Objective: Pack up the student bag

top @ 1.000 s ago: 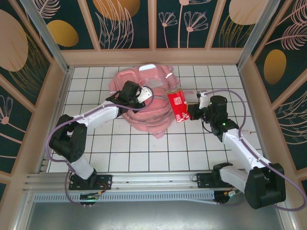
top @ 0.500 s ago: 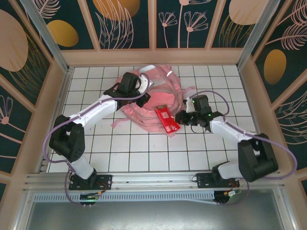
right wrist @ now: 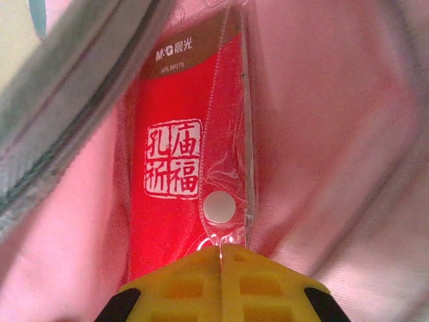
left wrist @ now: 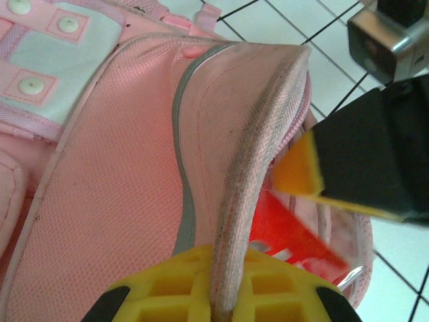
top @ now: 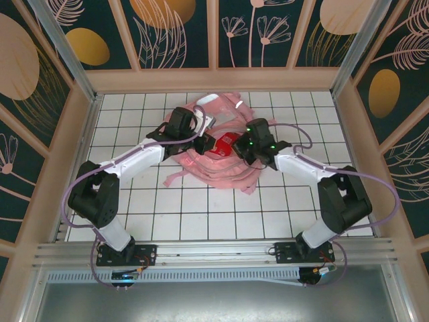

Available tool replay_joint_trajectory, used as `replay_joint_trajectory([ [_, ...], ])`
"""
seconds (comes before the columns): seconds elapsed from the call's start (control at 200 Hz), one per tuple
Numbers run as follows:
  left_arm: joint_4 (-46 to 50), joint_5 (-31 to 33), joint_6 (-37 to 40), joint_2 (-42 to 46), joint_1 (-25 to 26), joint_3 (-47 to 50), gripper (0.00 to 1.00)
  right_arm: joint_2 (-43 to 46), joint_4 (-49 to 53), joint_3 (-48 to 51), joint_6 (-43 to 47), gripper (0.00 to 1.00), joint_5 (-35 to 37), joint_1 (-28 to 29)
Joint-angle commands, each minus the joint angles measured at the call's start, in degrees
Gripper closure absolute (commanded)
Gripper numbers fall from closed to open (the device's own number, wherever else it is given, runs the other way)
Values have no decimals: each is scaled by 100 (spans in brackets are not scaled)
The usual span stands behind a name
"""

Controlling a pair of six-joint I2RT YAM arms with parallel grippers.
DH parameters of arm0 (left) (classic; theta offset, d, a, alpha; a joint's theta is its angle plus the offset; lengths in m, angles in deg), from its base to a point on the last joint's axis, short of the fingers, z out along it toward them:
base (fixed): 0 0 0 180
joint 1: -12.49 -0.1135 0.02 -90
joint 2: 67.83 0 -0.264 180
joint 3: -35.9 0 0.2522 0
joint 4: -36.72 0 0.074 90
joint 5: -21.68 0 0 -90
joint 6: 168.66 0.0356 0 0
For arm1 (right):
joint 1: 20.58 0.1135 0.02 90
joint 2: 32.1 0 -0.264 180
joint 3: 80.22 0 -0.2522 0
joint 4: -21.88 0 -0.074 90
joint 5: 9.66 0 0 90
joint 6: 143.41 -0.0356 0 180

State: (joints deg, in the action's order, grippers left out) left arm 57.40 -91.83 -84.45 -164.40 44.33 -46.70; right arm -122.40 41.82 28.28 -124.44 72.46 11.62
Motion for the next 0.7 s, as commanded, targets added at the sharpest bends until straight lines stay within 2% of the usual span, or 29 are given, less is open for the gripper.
replay_joint_trajectory([
  [0.0, -920, -650, -622, 211, 110, -7, 100, -339, 102, -258, -1232, 100, 1285, 356],
  [0.025, -966, -661, -710, 209, 105, 1, 100, -354, -190, -230, -1232, 96, 1231, 395],
  [0.1, -1083, -694, -907, 187, 108, 28, 100, -374, -1158, -63, -934, 77, 737, 403],
  [0.14, -1128, -620, -978, 174, 105, 61, 100, -321, -1193, -54, -846, 67, 567, 391],
  [0.225, -1141, -442, -1049, 116, 96, 90, 100, 72, -1280, 281, -690, 58, 523, 344],
  [0.385, -953, -316, -1092, -27, 97, -6, 100, 1017, -818, 988, -351, 54, 120, -32],
  [0.51, -963, -386, -1131, -41, 102, -40, 100, 1091, -120, 1011, 167, 51, -350, -371],
  [0.591, -1054, -465, -1206, -25, 100, -42, 100, 965, -352, 1135, 114, 51, -642, -378],
  [0.696, -1029, -579, -1234, -102, 105, -122, 100, 696, -1039, 1124, -10, 58, -949, -264],
])
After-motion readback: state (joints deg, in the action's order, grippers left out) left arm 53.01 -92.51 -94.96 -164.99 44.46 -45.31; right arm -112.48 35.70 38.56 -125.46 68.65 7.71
